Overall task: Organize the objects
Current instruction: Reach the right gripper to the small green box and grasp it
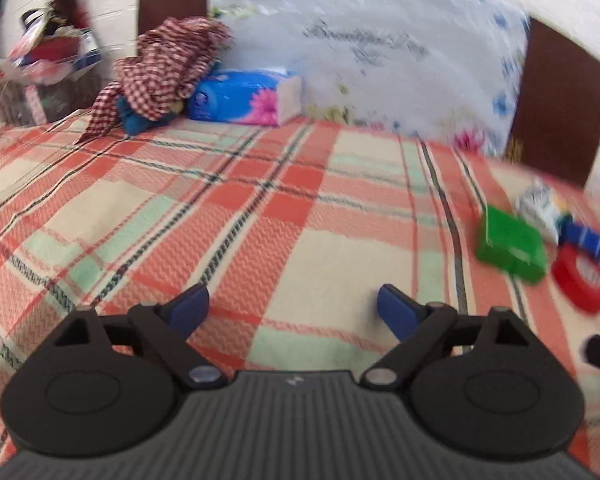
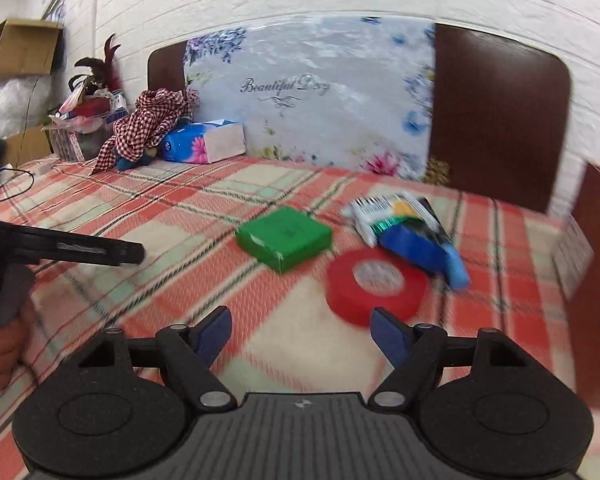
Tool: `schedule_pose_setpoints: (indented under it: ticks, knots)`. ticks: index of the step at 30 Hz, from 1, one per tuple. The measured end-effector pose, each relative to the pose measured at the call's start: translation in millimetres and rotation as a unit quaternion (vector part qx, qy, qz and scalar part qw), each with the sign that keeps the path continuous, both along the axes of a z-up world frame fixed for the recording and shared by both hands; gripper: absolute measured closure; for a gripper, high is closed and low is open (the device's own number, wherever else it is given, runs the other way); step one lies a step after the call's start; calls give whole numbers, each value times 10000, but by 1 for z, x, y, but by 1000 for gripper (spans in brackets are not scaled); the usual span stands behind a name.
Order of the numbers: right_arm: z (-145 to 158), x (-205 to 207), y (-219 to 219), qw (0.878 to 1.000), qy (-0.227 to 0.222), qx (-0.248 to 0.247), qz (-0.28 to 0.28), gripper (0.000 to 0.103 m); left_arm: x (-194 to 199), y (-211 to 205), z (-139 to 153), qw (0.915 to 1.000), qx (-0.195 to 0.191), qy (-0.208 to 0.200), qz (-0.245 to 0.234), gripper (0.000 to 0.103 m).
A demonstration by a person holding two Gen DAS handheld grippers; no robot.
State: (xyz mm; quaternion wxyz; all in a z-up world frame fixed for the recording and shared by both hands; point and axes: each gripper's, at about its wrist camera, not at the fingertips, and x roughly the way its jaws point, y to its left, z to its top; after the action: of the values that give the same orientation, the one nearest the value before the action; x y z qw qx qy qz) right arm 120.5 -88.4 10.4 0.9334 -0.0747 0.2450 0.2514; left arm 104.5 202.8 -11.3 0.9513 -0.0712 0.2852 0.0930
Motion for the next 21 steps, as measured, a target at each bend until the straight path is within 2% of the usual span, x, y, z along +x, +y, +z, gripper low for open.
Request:
schedule_pose_setpoints:
  ticks: [3, 5, 6, 7, 11, 18, 21]
  knots:
    - [3, 30, 23, 9998, -165, 43, 41, 28, 1, -12, 1, 9997, 183, -13, -169, 12]
    - [0, 50, 40, 9998, -178, 15, 89, 28, 1, -8, -1, 9997, 122, -22, -200, 13]
    - [-3, 60, 48, 9998, -139, -69, 108, 27, 0, -6, -2, 9998, 50, -47, -185, 13]
    - [-6, 70, 56, 9998, -21, -169, 145, 20, 0, -4, -2, 9998, -1, -68, -175, 13]
    - [-12, 94, 60, 9985, 399, -107, 347, 19, 1, 1, -4, 9998, -64, -98, -164, 13]
    - [-11, 82, 57, 9991, 192, -102, 374, 23, 3, 1, -5, 9998, -55, -69, -152, 13]
    - [-9, 64, 48, 9986, 242, -64, 474, 23, 5, 1, -5, 9999, -10, -18, -147, 13]
